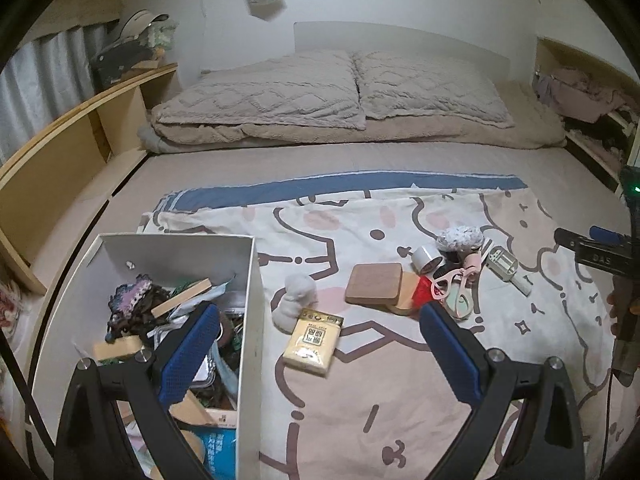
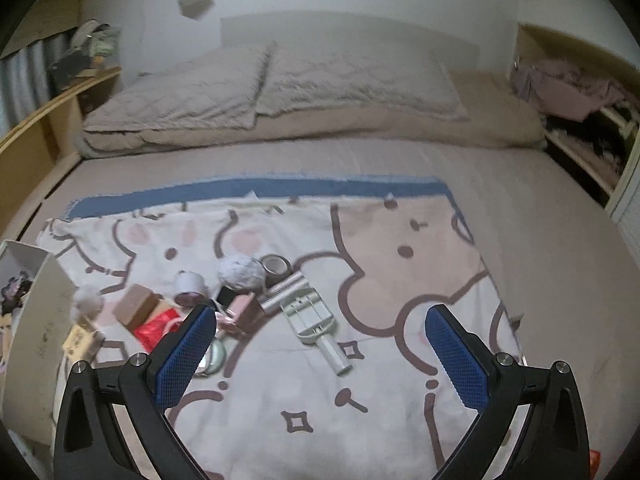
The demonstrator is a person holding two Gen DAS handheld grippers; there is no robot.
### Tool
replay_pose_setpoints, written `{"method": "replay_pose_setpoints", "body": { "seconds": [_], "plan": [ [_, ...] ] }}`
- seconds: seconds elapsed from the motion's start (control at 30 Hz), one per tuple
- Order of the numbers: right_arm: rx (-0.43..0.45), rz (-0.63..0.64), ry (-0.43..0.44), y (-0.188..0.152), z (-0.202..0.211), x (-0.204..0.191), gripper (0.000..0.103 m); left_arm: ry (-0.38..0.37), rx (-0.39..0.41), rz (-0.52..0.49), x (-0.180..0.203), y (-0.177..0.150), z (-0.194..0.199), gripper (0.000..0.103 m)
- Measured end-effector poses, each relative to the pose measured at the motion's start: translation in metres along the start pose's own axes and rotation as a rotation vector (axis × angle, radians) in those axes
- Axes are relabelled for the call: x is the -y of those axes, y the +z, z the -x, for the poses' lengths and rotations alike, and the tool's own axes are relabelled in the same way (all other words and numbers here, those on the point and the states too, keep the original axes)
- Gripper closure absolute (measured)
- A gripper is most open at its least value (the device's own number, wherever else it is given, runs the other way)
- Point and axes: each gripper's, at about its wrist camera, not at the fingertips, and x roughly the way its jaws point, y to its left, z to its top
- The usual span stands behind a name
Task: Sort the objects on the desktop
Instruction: 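Move the left gripper toward the yellow tissue pack while the right approaches the pale green holder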
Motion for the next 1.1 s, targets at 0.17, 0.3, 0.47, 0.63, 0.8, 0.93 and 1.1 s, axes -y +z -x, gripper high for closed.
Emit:
{"method": "replay_pose_setpoints", "body": {
  "seconds": [0.17, 0.3, 0.47, 0.63, 0.8, 0.93, 1.1],
  "plan": [
    [-0.066, -0.021, -0.032, -0.001, -0.034, 0.008, 0.0, -0.011, 0.02, -0.077, 0.015, -0.003, -0.009, 0.002],
    [-0.12, -0.043, -0.048, 0.001, -0.061, 0.013, 0.0, -0.034, -0.001, -0.121, 0.023, -0.006, -0.019, 0.002],
    [-0.176, -0.028, -0.073, 0.0, -0.09, 0.009, 0.0, -0.066, -0.05, -0.165, 0.032, -0.013, -0.038, 0.002],
    [-0.241, -0.017, -0.091, -0.001, -0.118, 0.007, 0.0, -0.103, -0.094, -0.176, 0.035, -0.016, -0.053, 0.002],
    [-0.278, -0.054, -0.121, -0.001, -0.137, 0.016, 0.0, -0.114, -0.122, -0.161, 0.033, -0.016, -0.067, 0.002],
    [-0.306, -0.073, -0.117, -0.004, -0.149, 0.019, 0.0, -0.126, -0.15, -0.132, 0.03, -0.016, -0.079, 0.002],
    [-0.321, -0.024, -0.16, -0.01, -0.155, 0.017, 0.0, -0.164, -0.198, -0.065, 0.025, -0.014, -0.094, 0.002]
  ]
}}
